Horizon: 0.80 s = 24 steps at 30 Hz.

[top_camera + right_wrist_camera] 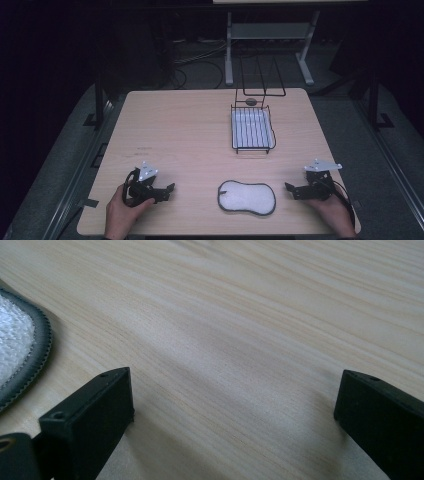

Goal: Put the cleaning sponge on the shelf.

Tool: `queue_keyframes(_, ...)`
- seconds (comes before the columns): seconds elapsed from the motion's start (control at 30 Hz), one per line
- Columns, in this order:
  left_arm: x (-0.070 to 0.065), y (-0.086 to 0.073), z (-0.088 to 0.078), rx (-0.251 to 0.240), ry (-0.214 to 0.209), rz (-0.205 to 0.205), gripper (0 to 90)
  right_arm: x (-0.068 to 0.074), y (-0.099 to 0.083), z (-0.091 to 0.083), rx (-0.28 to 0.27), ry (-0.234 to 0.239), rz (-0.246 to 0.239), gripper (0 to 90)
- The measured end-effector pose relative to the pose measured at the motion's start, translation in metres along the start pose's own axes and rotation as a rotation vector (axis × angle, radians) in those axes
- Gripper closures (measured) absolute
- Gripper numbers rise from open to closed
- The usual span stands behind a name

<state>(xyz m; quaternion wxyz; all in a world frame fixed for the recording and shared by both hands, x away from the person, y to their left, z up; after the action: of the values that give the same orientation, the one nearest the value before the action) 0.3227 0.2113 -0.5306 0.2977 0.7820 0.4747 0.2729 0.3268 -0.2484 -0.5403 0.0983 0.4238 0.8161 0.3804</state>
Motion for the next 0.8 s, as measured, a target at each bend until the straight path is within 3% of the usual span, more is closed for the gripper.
queue_keyframes(0.23,0.0,0.0,0.0,0.0,0.0,-0.001,12.5,0.001,0.0,-0.001,0.005,0.0,0.001,2.7)
queue_keyframes(0.37,0.0,0.0,0.0,0.0,-0.001,-0.001,12.5,0.003,0.0,-0.005,0.027,0.01,0.001,13.6)
queue_keyframes(0.47,0.0,0.0,0.0,0.0,-0.001,0.0,12.6,0.005,0.003,-0.008,0.031,0.023,0.013,15.4)
queue_keyframes(0.5,0.0,0.0,0.0,0.0,-0.001,0.0,12.6,0.007,0.006,-0.013,0.018,0.02,0.016,24.6)
queue_keyframes(0.6,0.0,0.0,0.0,0.001,-0.001,0.001,12.5,0.01,0.009,-0.018,0.005,0.043,0.019,32.0)
queue_keyframes(0.63,0.0,0.0,0.0,0.0,-0.001,0.001,12.6,0.016,0.012,-0.023,-0.006,0.073,0.009,45.8)
queue_keyframes(0.8,0.0,0.0,0.0,0.001,-0.001,0.0,12.6,0.031,0.019,-0.028,-0.021,0.154,-0.012,70.5)
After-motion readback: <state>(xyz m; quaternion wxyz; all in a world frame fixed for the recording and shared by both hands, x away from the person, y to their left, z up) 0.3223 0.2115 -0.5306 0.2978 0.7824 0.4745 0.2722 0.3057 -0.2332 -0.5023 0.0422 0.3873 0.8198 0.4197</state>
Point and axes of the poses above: each handheld gripper's, and its own axes: z roughly forward along the jaws, y roughly out of its top, x roughly to its left, the point moved 8 cm from there along z, roughly forward along the jaws, and after that the axes turned 11 degrees about y, right-handed, at the moved point
